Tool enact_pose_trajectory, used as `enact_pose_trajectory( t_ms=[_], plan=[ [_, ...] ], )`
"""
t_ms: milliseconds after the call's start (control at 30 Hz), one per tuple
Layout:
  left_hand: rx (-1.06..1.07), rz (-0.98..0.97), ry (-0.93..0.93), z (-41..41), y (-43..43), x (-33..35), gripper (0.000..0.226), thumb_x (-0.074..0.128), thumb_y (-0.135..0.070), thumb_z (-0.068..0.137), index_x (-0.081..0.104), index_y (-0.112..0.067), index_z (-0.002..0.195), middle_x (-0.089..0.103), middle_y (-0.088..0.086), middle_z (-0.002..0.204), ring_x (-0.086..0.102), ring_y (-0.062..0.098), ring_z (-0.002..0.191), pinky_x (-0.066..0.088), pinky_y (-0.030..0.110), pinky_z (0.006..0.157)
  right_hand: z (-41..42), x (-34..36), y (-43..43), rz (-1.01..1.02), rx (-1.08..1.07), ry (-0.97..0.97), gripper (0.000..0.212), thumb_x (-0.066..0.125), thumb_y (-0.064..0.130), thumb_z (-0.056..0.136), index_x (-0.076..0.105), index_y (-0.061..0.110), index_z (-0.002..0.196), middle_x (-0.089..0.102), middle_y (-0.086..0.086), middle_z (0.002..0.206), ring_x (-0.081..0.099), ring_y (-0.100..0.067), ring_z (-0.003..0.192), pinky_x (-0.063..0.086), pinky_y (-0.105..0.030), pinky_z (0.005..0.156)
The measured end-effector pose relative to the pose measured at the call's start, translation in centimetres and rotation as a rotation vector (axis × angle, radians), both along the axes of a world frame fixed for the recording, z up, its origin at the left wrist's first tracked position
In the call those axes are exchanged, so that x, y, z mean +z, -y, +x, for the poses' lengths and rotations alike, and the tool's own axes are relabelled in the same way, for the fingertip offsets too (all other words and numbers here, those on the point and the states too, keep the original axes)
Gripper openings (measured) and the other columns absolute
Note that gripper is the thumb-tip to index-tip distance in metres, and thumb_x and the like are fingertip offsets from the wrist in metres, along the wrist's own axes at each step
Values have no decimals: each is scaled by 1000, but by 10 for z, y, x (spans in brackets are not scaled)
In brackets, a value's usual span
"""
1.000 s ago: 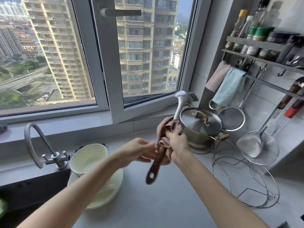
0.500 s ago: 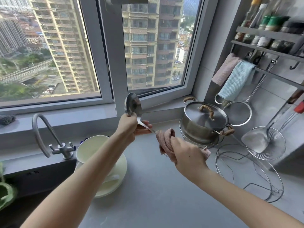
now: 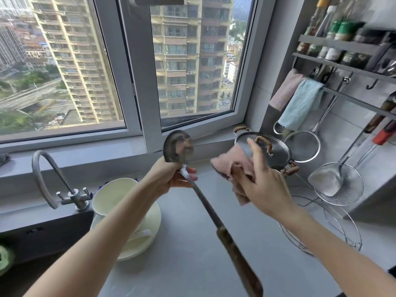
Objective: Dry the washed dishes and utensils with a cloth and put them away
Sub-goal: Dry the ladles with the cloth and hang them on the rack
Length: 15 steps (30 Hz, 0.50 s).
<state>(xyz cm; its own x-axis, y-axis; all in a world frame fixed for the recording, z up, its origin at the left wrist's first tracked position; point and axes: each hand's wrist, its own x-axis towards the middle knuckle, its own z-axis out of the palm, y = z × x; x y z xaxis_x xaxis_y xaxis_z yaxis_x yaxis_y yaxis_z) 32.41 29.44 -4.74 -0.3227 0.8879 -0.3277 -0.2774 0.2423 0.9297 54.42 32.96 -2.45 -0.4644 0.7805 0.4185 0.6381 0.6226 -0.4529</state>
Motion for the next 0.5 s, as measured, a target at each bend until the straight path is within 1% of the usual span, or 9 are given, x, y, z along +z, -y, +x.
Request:
enact_pose_trajectory(
  t_ms=[67,133,200,233,267,333,400,433,500],
  plan=[
    [-108,29,-64,14,1,0,13,48,-6,96,53,3,104,67,18,74,68,23,51,58,36,47,-20,8,-8,22,76,-28,84,32,61,83,3,24,153,40,-8,149,46,-32,129,38,-39,93],
    [-206,63,-133,27,1,3,12,47,-9,97,58,-4,96,69,13,69,68,23,53,57,35,48,-44,9,-14,36,169,-22,82,38,56,88,-8,29,151,25,-8,155,39,-32,134,35,-46,104],
    [-270,102,-201,37,0,9,16,44,-2,95,60,-6,92,67,12,67,68,27,55,56,34,47,-64,4,-23,51,206,17,82,50,49,91,-10,42,146,15,-7,157,29,-32,137,34,-51,105],
    [-293,119,-221,39,1,12,18,43,1,93,60,-5,91,65,13,67,68,28,56,55,33,47,-70,3,-28,63,204,30,86,58,42,89,-7,47,146,15,-7,156,28,-34,137,37,-52,103],
    [-321,132,-225,40,2,15,18,41,3,93,58,-4,90,64,13,67,67,28,57,54,32,47,-73,2,-34,88,209,22,87,63,34,87,0,51,145,19,-7,154,31,-35,135,41,-52,98],
    [-394,152,-195,38,5,21,17,39,1,96,55,-3,90,63,12,65,68,27,58,54,31,47,-75,9,-43,160,268,-79,73,65,20,83,25,47,138,40,-5,142,48,-33,120,50,-47,88],
    [-462,163,-176,34,9,23,16,40,-2,98,55,-5,91,64,11,65,68,27,59,54,31,48,-72,20,-49,143,365,-193,52,67,18,81,50,36,126,61,1,116,61,-23,99,52,-38,80],
    [-473,158,-186,33,10,24,15,41,-3,98,55,-5,91,64,10,64,68,26,58,54,31,48,-71,24,-51,103,393,-207,43,70,18,80,59,30,120,66,3,107,63,-18,93,51,-33,77],
    [-444,131,-198,32,9,24,12,43,-5,98,52,-6,91,64,9,62,66,24,55,55,33,51,-70,27,-56,69,378,-176,34,73,18,78,65,24,111,70,4,96,65,-17,88,49,-28,74]
  ],
)
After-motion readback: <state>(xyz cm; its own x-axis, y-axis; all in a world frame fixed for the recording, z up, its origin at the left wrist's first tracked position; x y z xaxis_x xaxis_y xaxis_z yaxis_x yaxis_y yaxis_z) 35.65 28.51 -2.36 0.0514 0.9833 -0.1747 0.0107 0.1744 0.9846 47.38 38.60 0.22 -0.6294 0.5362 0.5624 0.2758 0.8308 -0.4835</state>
